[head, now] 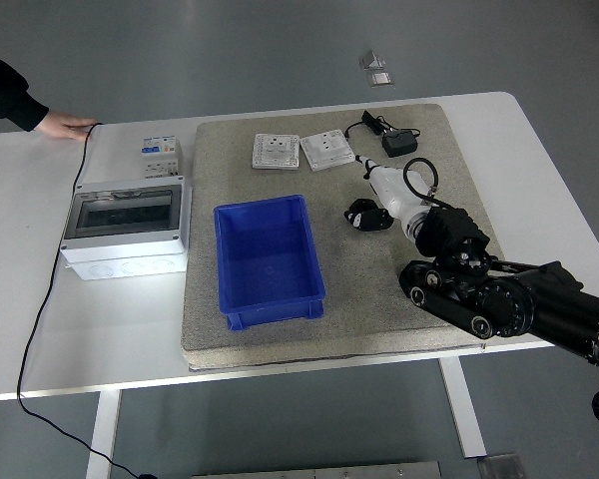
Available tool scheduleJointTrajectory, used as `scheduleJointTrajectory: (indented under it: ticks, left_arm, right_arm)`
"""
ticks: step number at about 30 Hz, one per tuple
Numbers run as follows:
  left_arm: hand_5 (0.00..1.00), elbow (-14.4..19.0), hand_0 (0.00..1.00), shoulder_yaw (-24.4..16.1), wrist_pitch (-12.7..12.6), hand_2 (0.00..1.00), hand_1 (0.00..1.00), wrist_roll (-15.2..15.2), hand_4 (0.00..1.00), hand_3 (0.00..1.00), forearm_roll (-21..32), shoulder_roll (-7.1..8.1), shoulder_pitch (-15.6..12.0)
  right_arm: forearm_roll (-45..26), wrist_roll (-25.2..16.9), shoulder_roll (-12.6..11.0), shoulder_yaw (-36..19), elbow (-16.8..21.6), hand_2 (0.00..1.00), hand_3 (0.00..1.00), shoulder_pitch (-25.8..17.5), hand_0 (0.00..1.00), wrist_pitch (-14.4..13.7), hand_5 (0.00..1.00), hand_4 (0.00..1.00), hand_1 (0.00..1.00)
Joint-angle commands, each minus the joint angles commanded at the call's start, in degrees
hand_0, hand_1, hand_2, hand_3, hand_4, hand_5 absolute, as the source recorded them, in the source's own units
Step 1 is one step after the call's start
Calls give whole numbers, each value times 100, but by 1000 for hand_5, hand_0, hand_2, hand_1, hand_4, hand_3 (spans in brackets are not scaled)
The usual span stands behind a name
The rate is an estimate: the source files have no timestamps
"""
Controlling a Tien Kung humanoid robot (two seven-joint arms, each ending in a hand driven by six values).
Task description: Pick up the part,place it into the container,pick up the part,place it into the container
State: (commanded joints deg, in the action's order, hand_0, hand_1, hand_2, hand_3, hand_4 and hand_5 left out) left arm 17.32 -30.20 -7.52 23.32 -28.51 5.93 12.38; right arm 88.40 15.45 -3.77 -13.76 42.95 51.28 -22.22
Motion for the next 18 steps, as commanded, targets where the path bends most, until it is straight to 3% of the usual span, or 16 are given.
scheduleJointTrajectory:
  ticks: [7, 8, 13, 14, 18]
  left_arm:
    - [656, 0, 657, -23, 4, 697, 672, 16, 636, 619, -43, -1, 13]
    - [657, 1, 657, -26, 5, 697, 671, 18, 635, 618, -50, -2, 14]
    - [657, 1, 657, -27, 7, 697, 671, 17, 635, 618, -57, -4, 19]
    - [656, 1, 657, -23, 6, 696, 671, 13, 634, 617, -52, -3, 20]
    - [656, 0, 657, -19, 4, 696, 671, 3, 634, 617, -51, 1, 23]
  right_arm:
    - [-298, 52, 89, 403, -221, 815, 918, 68, 783, 127, 392, 789, 746]
    - [-390, 40, 124, 519, -293, 779, 855, 84, 777, 132, 375, 764, 731]
    - [-744, 0, 258, 1025, -554, 779, 855, 121, 777, 162, 375, 764, 731]
    - [-805, -13, 273, 1094, -579, 740, 800, 120, 767, 168, 394, 772, 704]
    - [-929, -58, 286, 1172, -586, 740, 800, 115, 767, 232, 394, 772, 704]
